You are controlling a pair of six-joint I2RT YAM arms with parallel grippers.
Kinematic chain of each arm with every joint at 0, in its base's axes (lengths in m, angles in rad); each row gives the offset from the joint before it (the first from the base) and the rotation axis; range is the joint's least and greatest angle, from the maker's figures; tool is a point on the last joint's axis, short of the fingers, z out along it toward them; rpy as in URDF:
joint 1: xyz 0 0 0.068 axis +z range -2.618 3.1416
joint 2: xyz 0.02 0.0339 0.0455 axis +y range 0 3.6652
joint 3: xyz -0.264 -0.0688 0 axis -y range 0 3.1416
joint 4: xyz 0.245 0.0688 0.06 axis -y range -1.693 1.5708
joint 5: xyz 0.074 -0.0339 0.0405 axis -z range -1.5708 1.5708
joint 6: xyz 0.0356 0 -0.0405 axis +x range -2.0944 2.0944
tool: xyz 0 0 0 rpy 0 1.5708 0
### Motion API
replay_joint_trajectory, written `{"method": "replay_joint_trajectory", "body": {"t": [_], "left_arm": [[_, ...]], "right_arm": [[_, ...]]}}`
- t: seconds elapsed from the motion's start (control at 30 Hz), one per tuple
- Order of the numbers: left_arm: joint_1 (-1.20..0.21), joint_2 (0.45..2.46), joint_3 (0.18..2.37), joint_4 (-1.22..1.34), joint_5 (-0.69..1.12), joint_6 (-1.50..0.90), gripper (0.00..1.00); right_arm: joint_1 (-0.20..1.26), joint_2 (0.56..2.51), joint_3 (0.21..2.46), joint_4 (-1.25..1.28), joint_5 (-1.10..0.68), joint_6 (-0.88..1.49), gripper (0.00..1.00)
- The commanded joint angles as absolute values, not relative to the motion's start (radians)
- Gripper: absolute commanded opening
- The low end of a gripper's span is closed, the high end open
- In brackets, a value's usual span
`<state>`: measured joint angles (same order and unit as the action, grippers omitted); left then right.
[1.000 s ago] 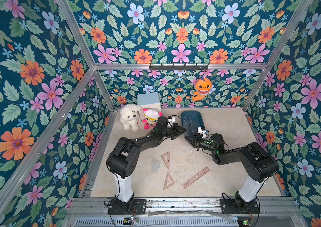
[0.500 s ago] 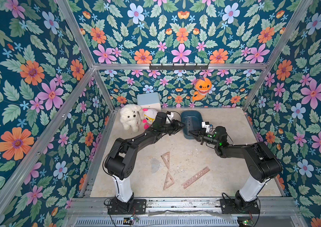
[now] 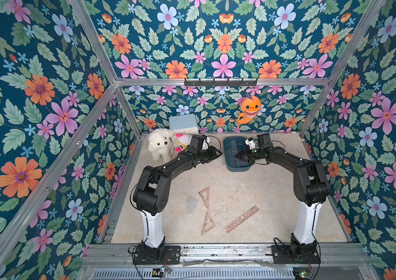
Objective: Put the scattered rulers into the storage box
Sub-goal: Place the ruler in the storage box.
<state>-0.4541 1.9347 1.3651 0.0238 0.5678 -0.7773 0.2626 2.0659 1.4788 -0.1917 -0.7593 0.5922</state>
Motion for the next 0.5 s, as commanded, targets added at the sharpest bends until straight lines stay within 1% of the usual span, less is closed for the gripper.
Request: {"method": "replay_joint_trajectory", "body": {"t": [0.0,0.2,0.47], "left_arm": [[-0.448,1.943,1.372,0.008,0.566,-0.746,0.42],[-0.442,1.951,1.367,0.008,0.571,-0.74,0.42],[-0.434,1.951,1.365,0.006,0.578,-0.735,0.42]], "right_arm": [[0.264,2.112,1.533,-0.327,-0.739,0.519,0.0],[0.282,2.19,1.612,-0.355,-0.73,0.511,0.0],[0.301,2.237,1.65,-0.356,-0.726,0.522,0.0]]}}
